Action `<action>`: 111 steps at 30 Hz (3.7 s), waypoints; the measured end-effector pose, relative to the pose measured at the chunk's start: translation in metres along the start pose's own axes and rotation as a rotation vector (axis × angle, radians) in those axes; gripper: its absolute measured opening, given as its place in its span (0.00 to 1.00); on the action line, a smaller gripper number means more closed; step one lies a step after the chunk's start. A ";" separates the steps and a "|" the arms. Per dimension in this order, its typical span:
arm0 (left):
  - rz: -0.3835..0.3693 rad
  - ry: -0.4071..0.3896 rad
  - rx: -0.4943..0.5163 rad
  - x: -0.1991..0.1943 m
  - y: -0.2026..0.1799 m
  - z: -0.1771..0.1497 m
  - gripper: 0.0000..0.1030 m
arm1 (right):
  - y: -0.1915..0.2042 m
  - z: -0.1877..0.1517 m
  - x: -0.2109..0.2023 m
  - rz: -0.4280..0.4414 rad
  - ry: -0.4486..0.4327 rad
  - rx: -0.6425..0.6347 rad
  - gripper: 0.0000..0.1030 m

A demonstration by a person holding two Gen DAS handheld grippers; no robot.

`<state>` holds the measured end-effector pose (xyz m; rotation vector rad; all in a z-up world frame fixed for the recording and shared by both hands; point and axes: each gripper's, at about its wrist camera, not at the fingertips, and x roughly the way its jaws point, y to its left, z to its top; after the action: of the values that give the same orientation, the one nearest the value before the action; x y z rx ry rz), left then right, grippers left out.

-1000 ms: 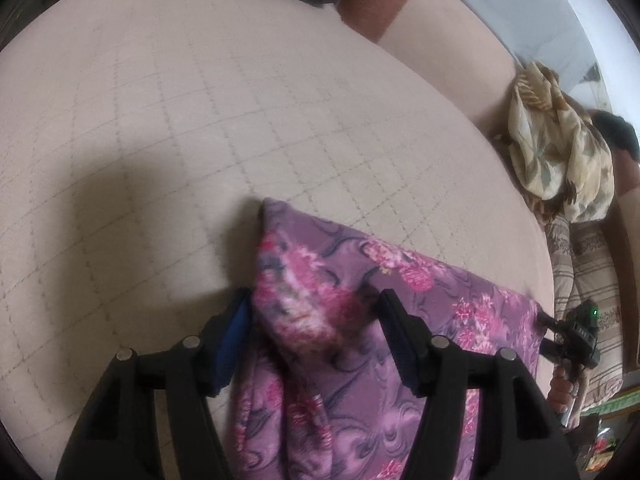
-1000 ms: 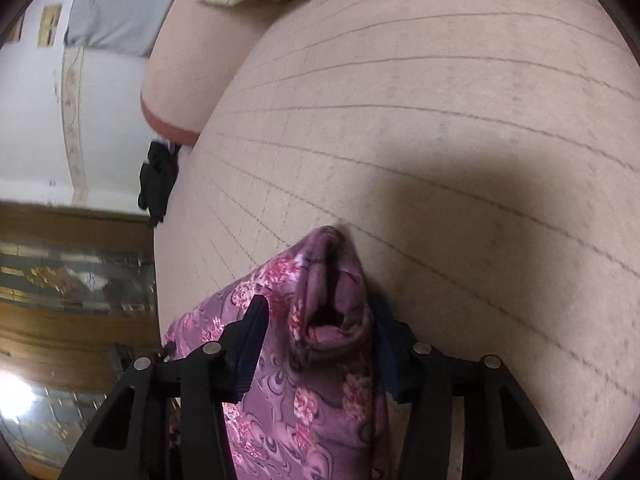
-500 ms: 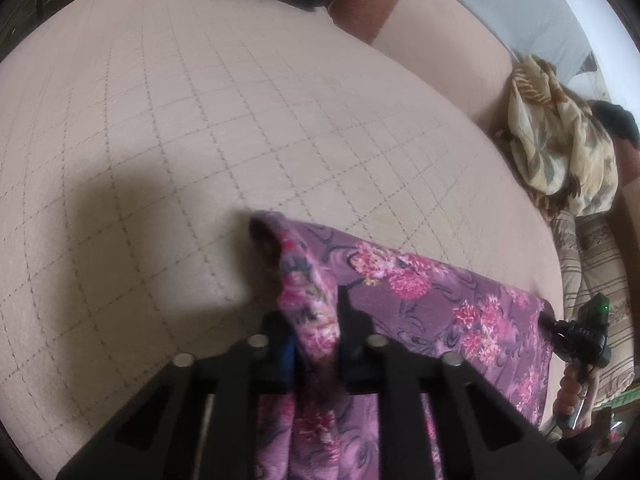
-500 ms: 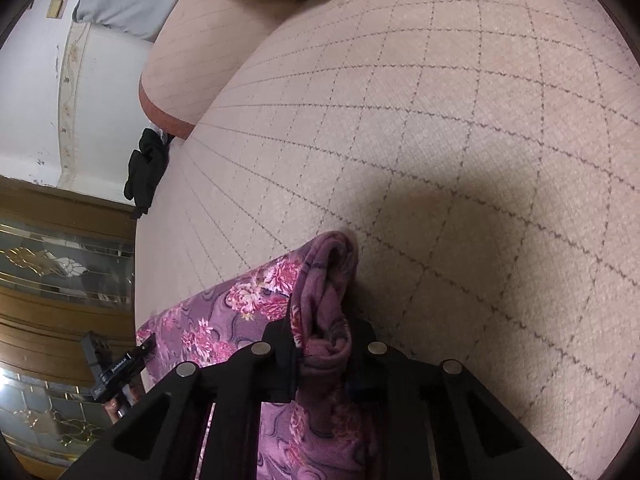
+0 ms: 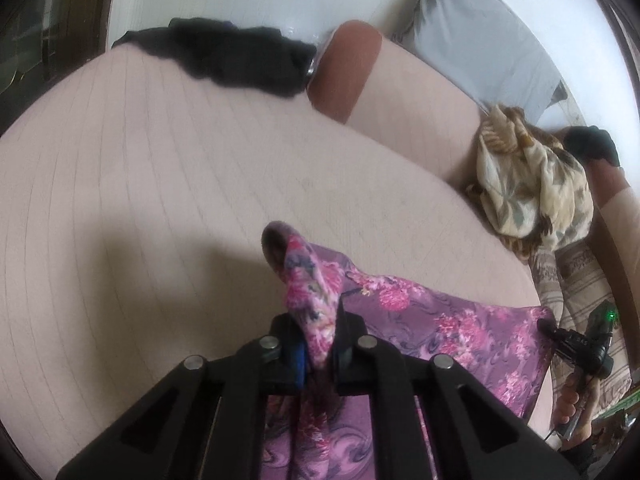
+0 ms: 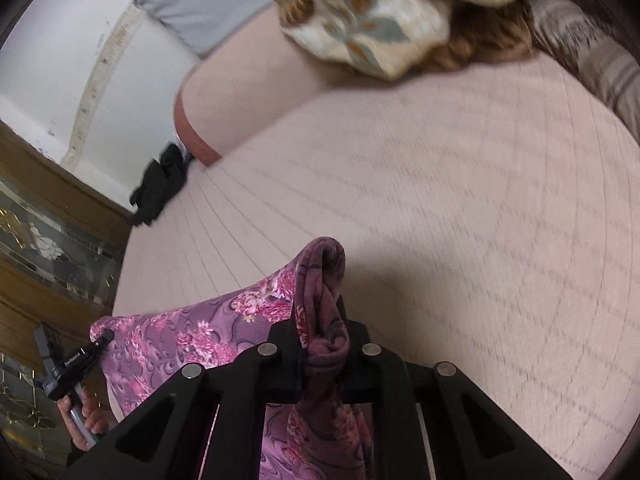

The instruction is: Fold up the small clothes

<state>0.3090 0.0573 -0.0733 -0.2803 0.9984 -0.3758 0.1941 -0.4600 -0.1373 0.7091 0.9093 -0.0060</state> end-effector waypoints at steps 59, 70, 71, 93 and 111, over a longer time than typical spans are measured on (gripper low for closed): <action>0.140 0.214 -0.090 0.008 0.036 -0.114 0.10 | 0.019 -0.076 0.052 -0.004 0.159 0.103 0.07; 0.241 0.076 -0.120 -0.038 0.042 -0.108 0.44 | 0.016 -0.087 0.036 0.004 0.134 0.086 0.29; 0.274 0.041 -0.108 -0.045 0.041 -0.108 0.58 | 0.017 -0.090 0.031 -0.006 0.122 0.078 0.41; 0.293 0.017 -0.002 -0.041 0.019 -0.109 0.63 | 0.092 -0.139 -0.014 -0.222 -0.141 -0.195 0.87; 0.324 0.076 -0.048 -0.025 0.033 -0.111 0.68 | 0.134 -0.127 0.001 -0.048 -0.052 -0.252 0.89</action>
<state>0.2078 0.0917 -0.1246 -0.1438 1.1084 -0.0681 0.1431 -0.2841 -0.1143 0.4506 0.8593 0.0465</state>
